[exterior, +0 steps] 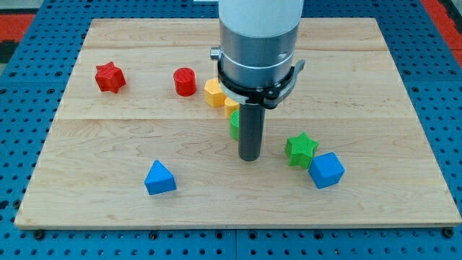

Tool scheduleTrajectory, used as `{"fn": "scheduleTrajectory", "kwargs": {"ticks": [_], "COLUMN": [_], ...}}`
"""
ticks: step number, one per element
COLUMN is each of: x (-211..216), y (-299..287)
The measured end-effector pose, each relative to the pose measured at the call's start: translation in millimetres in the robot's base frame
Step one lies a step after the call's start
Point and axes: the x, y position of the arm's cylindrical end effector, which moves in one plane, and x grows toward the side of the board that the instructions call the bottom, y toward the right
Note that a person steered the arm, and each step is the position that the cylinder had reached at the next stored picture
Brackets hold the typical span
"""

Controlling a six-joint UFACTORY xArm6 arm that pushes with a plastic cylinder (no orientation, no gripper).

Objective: Arrange the green blocks and blue cube diagonally

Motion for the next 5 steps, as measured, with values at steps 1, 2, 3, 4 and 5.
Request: {"fn": "scheduleTrajectory", "kwargs": {"ticks": [1,2,3,4,5], "x": [-18,-35,-36,-14,44], "y": [-35,-41,10,-10,7]}}
